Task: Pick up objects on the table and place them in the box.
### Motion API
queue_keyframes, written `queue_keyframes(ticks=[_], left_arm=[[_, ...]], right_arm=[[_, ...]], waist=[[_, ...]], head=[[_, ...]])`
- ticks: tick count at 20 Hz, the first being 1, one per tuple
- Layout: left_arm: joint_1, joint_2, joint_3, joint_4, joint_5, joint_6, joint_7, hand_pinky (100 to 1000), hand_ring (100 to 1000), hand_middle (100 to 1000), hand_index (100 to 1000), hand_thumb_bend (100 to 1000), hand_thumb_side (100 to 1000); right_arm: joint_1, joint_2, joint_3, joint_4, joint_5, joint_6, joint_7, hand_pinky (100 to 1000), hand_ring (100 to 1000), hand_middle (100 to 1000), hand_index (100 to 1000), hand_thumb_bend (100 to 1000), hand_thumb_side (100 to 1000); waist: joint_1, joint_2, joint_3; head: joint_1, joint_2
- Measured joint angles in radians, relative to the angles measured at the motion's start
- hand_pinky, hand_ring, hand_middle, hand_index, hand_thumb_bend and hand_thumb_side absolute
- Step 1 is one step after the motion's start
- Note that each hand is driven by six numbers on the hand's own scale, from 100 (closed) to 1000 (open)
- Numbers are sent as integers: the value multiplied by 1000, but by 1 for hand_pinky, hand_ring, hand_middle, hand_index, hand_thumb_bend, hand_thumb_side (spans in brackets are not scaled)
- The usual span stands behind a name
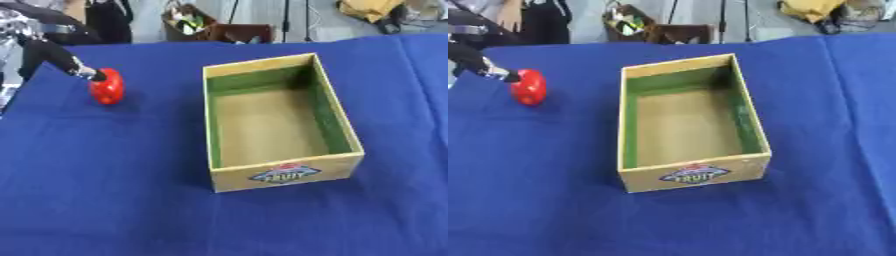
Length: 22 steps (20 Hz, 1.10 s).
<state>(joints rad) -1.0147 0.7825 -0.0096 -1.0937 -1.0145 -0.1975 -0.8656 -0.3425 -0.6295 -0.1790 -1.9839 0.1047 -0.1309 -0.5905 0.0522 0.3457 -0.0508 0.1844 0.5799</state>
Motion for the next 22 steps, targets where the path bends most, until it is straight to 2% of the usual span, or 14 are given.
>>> queue_keyframes(ticks=[2,9,16,22], left_arm=[[-10,0,0,20,-5,-3,-2,667,869,918,1000,707,751],[-64,-25,0,99,-78,-45,31,702,906,920,1000,772,748],[-102,-52,2,186,-155,-60,47,712,918,943,1000,730,698],[-114,-54,7,232,-203,-48,20,690,882,933,1000,665,650]], right_arm=[[0,0,0,0,0,0,0,664,698,655,695,100,903],[-1,0,1,0,0,-1,1,664,697,654,695,100,906],[-10,0,1,0,0,-5,5,664,698,654,695,100,906],[-20,0,2,0,0,-4,6,665,698,654,695,100,903]], waist=[[-2,0,-4],[-6,13,-18],[-3,27,-36],[8,39,-48]], head=[[4,0],[-5,-20],[-15,-37],[-11,-46]])
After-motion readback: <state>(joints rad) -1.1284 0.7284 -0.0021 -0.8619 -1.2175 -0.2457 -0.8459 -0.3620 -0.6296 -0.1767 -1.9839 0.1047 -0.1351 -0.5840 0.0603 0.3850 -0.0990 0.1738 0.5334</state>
